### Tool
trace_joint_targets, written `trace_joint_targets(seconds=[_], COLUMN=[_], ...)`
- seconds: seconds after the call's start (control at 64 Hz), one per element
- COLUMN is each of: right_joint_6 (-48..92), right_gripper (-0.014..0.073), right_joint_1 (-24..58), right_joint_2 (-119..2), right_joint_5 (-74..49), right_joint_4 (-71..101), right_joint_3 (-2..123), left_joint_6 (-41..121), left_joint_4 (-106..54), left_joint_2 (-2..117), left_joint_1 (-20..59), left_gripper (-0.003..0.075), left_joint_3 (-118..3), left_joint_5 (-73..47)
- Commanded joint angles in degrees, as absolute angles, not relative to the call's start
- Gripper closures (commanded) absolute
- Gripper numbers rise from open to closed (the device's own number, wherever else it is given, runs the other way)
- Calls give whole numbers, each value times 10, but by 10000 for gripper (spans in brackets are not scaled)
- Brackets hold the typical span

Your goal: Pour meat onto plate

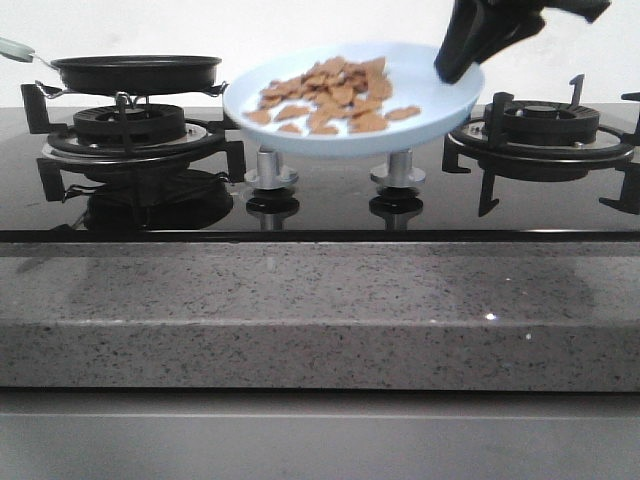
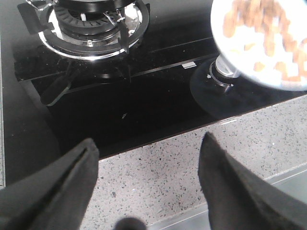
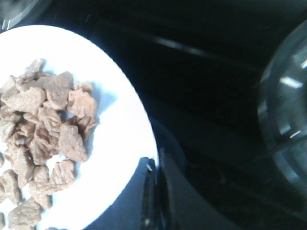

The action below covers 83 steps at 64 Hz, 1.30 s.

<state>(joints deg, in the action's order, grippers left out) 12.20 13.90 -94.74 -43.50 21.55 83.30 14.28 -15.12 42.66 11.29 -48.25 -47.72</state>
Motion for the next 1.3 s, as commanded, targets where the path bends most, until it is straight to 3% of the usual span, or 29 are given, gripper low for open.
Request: trace_joint_targets(seconds=[0.0,0.484,0.828,0.953,1.047,1.156,1.281], right_joint_6=[126,126,126,126,126,126,120], right_gripper=[661,661,654,519,333,178,162], right_joint_1=[125,118,118,118,118,117,115], right_joint_2=[-947,-1137,-1194,-1195,-1195,-1189,-1165], right_joint_5=[-427,-471,-482,-480,-480,-487,-515], right_joint_4=[245,239,198,194,185,169,169], right_joint_3=[894,1118,1170,1170,1170,1170,1170], left_joint_6=[139,139,139,139,139,139,139], left_joint_4=[-159,-159,-159,-159,-159,-157,-157], left_joint_2=[425,425,425,425,425,425,425], left_joint_1=[118,118,118,118,118,118,118], left_gripper=[282,282,282,282,282,282,282], left_joint_3=[-496,-496,-496,-496,-496,-496,-496], left_joint_5=[-441,-451,-452,-452,-452,-452,-452])
